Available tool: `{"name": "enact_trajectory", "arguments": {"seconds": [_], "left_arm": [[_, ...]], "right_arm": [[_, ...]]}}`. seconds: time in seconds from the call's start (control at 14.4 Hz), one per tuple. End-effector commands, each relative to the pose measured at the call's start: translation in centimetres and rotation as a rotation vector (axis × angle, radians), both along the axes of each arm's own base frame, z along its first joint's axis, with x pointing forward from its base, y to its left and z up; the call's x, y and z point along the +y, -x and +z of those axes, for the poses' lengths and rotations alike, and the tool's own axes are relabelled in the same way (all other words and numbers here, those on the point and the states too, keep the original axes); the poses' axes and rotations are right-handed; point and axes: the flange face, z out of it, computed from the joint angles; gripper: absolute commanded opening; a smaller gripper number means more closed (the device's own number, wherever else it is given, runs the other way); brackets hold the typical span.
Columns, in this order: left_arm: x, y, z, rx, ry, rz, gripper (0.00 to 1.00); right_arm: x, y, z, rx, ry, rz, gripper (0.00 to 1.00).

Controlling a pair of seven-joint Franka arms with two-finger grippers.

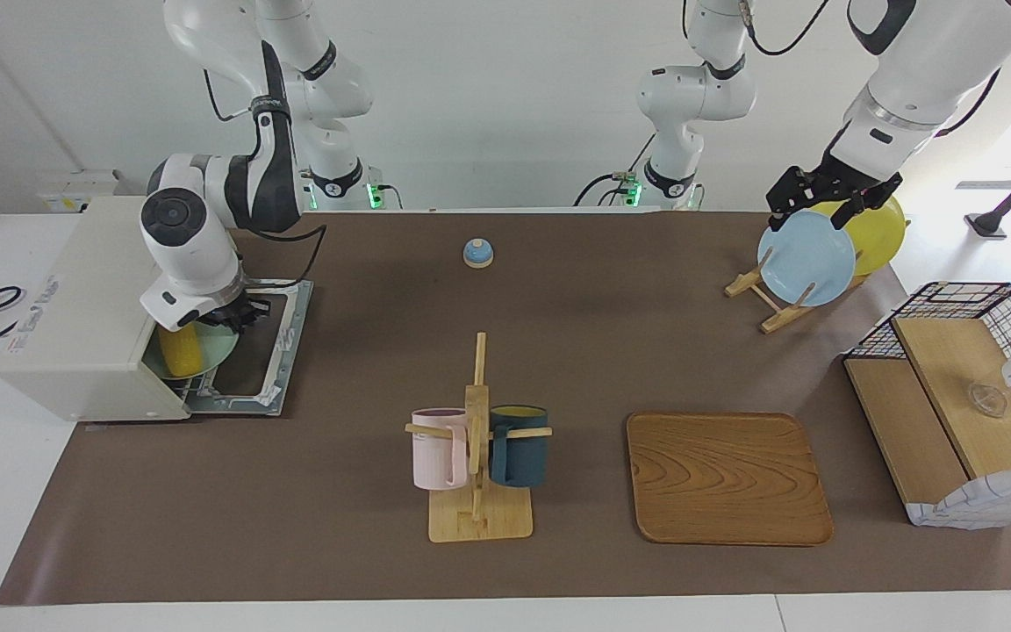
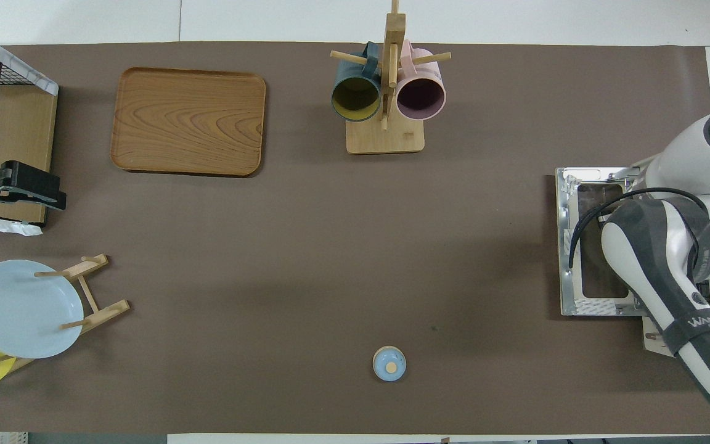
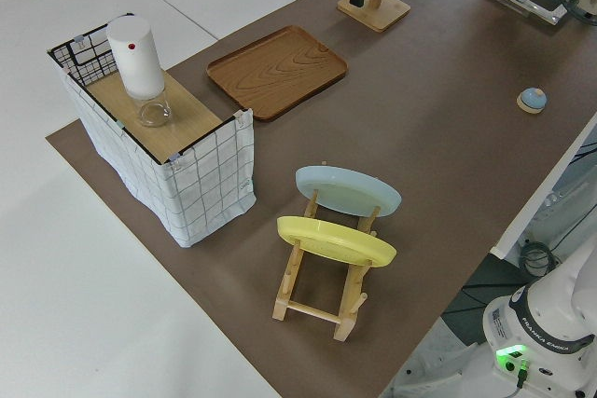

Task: Put corn in oven
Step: 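Carry the corn with the right gripper into the open toaster oven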

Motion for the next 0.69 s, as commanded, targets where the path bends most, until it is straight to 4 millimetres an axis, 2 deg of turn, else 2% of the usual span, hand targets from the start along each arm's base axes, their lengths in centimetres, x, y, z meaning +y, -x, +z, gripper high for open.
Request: {"name": "enact_trajectory", "arguments": {"seconds": [0.0, 0.07, 0.14, 0.28, 0.49, 0.56, 0.62], "left_arm": [[0.3, 0.3, 0.4, -0.023, -0.018, -0.024, 1.00], [0.3, 0.1, 0.5, -0.037, -0.015, -0.051, 1.00], [0.3, 0.1, 0.6, -0.038, -0.012, -0.063, 1.00], [0.3, 0.2, 0.5, -0.035, -0.012, -0.066, 1.00], [0.2, 0.3, 0.7, -0.038, -0.011, -0.063, 1.00], [0.2, 0.4, 0.6, -0.037, -0.011, -0.063, 1.00], [0.2, 0.4, 0.6, -0.038, -0.011, -0.065, 1.00]], "right_arm": [[-0.4, 1.1, -0.4, 0.004, -0.002, 0.029, 0.11], [-0.4, 1.1, -0.4, 0.004, -0.002, 0.029, 0.30], [-0.2, 0.9, -0.3, 0.000, -0.002, 0.034, 0.40], [0.6, 0.1, 0.6, -0.008, -0.002, 0.046, 0.43], [3.8, -1.0, 2.1, -0.004, 0.004, 0.087, 0.48], [4.2, -1.3, 2.5, -0.010, 0.004, 0.085, 0.47], [5.0, -1.4, 2.4, -0.028, -0.011, 0.064, 0.32]]}}
